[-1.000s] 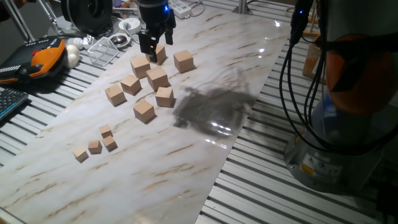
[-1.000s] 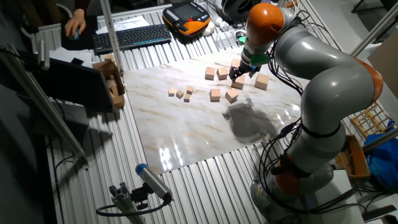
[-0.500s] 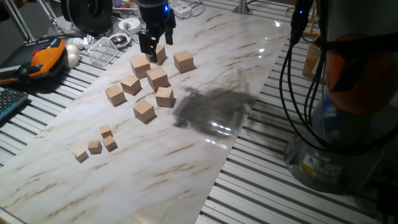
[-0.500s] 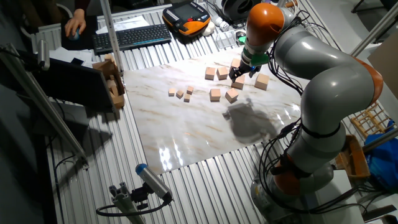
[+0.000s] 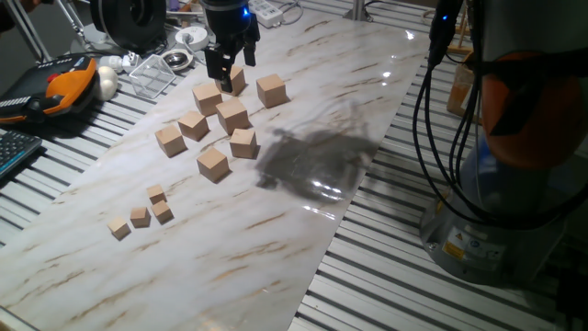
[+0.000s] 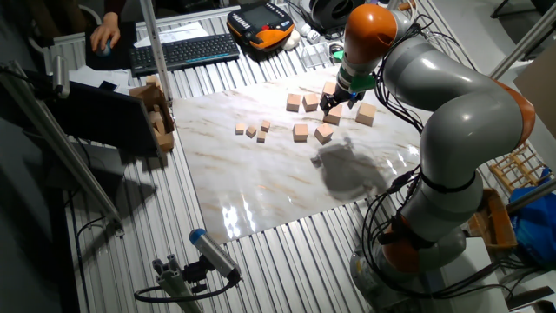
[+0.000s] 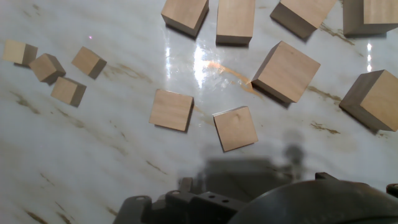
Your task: Stack the blocks into a cross shape
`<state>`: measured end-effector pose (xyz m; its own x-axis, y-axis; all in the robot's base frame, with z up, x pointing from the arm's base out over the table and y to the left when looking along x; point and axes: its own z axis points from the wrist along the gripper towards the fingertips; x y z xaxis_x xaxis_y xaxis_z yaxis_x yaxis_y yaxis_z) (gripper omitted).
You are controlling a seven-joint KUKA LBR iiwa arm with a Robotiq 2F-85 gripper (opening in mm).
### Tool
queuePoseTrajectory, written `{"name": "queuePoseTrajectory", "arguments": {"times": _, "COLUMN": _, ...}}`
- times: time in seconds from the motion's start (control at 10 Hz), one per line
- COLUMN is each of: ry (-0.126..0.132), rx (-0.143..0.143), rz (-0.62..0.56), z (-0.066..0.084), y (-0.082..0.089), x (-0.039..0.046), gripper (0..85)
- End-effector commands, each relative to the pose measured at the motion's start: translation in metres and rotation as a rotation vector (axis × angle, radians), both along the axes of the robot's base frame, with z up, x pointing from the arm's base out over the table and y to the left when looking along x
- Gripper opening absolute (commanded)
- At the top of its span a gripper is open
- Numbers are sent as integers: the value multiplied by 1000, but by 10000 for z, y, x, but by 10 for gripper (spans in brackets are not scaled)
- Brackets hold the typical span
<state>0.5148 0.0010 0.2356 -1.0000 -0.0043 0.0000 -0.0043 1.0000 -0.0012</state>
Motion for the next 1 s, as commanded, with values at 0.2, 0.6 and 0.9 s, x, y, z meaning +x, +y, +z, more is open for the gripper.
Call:
{"name": "queuePoseTrajectory", "arguments": {"times": 0.2, "ry": 55, "rx": -54, "rz": 130, "z": 32, "y": 2, "x": -5, "gripper": 0}}
{"name": "queuePoseTrajectory", "arguments": {"times": 0.6, "ry": 51, "rx": -53, "rz": 130, "z": 14, "y": -2, "x": 6, "gripper": 0}}
{"name": "queuePoseTrajectory", "arguments": {"times": 0.9, "ry": 54, "rx": -31, "rz": 119, "z": 1, "y": -2, "x": 21, "gripper": 0}}
